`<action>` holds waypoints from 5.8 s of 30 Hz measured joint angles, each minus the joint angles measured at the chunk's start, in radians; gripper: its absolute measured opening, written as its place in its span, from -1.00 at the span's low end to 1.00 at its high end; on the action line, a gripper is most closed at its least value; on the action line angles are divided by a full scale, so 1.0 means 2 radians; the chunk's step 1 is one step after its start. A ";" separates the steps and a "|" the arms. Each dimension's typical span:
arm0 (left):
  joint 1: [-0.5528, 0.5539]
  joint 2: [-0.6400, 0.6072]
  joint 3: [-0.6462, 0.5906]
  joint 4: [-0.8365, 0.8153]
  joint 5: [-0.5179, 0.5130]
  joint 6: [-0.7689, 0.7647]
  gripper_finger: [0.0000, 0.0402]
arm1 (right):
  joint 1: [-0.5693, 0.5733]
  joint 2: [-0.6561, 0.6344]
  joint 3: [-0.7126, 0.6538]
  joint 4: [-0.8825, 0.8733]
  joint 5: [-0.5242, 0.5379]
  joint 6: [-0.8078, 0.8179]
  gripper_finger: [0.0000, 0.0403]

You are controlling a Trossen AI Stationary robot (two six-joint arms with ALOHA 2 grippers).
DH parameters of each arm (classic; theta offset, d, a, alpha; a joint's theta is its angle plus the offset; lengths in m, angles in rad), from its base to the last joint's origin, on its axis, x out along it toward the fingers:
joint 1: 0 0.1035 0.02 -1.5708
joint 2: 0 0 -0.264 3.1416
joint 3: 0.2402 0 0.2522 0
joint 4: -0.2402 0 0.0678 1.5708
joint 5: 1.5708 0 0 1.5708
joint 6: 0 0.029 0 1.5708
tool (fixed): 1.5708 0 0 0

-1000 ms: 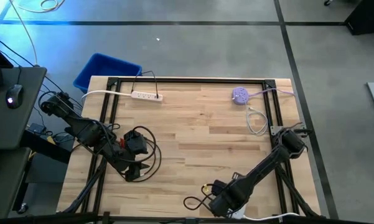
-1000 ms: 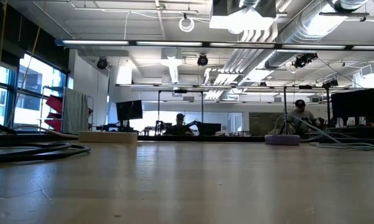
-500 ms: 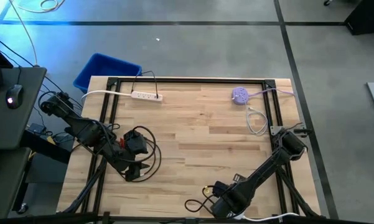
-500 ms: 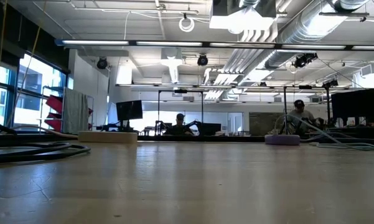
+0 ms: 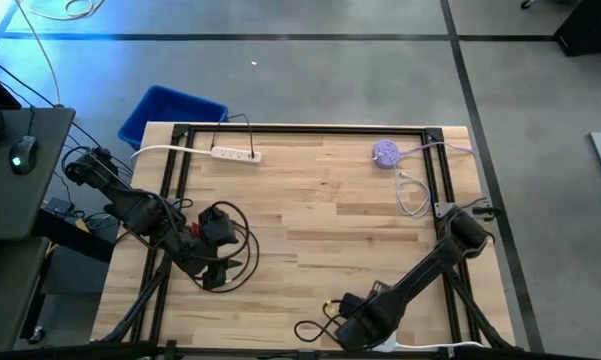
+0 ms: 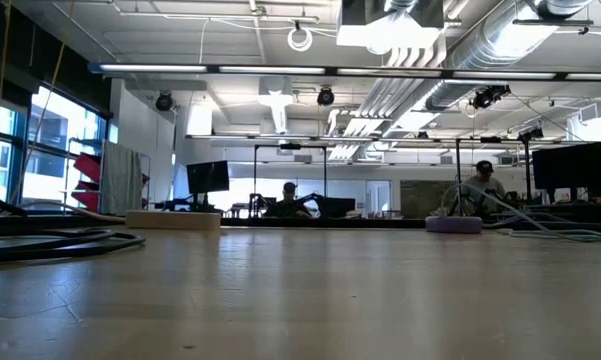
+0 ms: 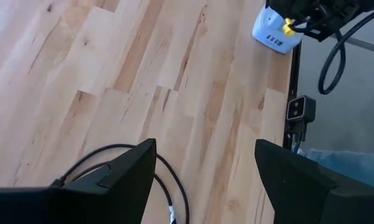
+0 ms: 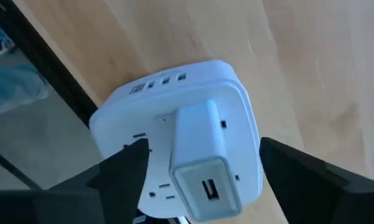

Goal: Insert USB
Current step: Insert the black charger cable into the white charger adapter in the bottom white outlet extension

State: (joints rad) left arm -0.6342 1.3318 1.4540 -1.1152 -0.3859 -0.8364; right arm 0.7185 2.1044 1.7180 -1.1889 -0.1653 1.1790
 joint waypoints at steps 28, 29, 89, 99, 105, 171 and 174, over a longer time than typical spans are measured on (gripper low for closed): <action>0.132 -0.026 -0.205 -0.062 0.152 0.028 -0.12 | -0.062 -0.154 0.002 0.084 0.381 0.003 0.48; 0.152 -0.024 -0.218 -0.058 0.154 0.058 -0.17 | -0.066 -0.154 0.002 0.090 0.379 -0.011 0.48; 0.310 -0.062 -0.226 0.193 0.489 0.383 -1.00 | -0.119 -0.157 0.002 0.178 0.346 -0.353 0.48; 0.246 -0.063 -0.211 0.261 0.518 0.303 -0.99 | -0.208 -0.156 0.002 0.366 0.196 -0.651 0.48; 0.244 -0.063 -0.214 0.249 0.460 0.301 -1.00 | -0.212 -0.156 0.002 0.317 0.201 -0.679 0.48; 0.109 0.286 -0.291 0.667 0.106 0.430 -0.43 | -0.058 -0.086 0.002 0.214 0.357 -0.074 0.01; 0.107 0.287 -0.291 0.670 0.106 0.422 -0.56 | -0.058 -0.086 0.002 0.214 0.356 -0.070 0.01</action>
State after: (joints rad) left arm -0.4196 1.9066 0.8715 0.2248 -0.1745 0.0079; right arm 0.6022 1.9327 1.7218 -0.7612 0.5475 1.0382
